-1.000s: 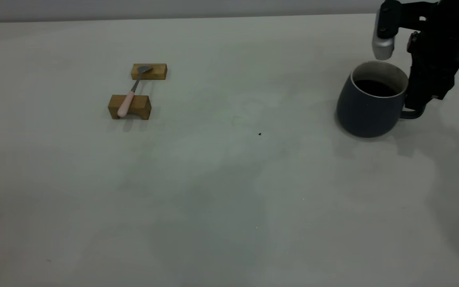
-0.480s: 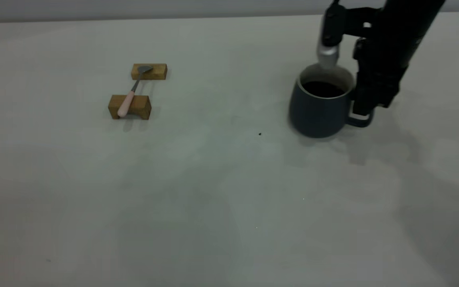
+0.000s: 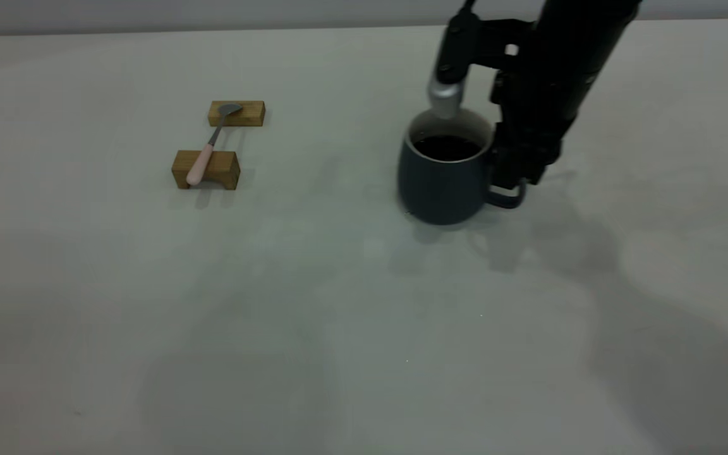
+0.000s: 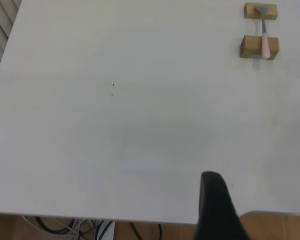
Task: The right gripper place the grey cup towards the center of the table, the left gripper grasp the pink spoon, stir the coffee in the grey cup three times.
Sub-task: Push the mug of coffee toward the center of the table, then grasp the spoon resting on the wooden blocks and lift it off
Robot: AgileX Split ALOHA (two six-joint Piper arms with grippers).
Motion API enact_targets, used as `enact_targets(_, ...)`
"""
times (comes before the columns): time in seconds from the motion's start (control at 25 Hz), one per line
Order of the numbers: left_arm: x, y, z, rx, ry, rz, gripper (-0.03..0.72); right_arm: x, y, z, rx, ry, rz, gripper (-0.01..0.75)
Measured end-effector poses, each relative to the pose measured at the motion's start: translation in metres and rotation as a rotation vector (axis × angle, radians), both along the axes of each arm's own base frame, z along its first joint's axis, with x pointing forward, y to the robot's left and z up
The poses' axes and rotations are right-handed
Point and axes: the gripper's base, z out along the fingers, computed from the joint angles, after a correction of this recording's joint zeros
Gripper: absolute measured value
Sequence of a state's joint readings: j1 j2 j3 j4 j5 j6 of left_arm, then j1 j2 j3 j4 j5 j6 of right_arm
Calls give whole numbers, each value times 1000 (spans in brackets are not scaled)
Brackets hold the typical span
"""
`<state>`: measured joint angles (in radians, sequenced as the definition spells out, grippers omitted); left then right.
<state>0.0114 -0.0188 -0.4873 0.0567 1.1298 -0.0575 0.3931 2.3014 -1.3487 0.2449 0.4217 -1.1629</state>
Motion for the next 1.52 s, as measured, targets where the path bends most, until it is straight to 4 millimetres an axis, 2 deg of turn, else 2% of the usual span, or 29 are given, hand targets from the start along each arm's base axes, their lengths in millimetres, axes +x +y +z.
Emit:
enact_targets(0.2, 0, 0, 0, 0, 0, 0, 518, -4, 20, 2, 59, -27, -31, 247)
enact_targets(0.4, 0, 0, 0, 0, 0, 0, 518, -4, 26, 3, 114, -18, -107, 282)
enact_targets(0.52, 0, 0, 0, 0, 0, 0, 518, -4, 26, 3, 136, -3, -166, 384)
enact_targets(0.64, 0, 0, 0, 0, 0, 0, 518, -4, 27, 8, 160, 16, -236, 551)
enact_targets(0.72, 0, 0, 0, 0, 0, 0, 518, -6, 27, 20, 180, 41, -277, 669)
enact_targets(0.76, 0, 0, 0, 0, 0, 0, 518, -7, 28, 31, 194, 52, -299, 700)
enact_targets(0.88, 0, 0, 0, 0, 0, 0, 518, -14, 26, 82, 244, 82, -362, 725)
enact_targets(0.96, 0, 0, 0, 0, 0, 0, 518, -24, 23, 127, 277, 77, -396, 725)
enact_targets(1.12, 0, 0, 0, 0, 0, 0, 518, -60, 5, 209, 292, 112, -495, 709)
enact_targets(1.2, 0, 0, 0, 0, 0, 0, 518, -83, -8, 239, 256, 157, -556, 699)
enact_targets(1.36, 0, 0, 0, 0, 0, 0, 518, -124, -35, 282, 195, 171, -702, 691)
enact_targets(1.52, 0, 0, 0, 0, 0, 0, 518, -163, -58, 306, 227, 91, -751, 687)
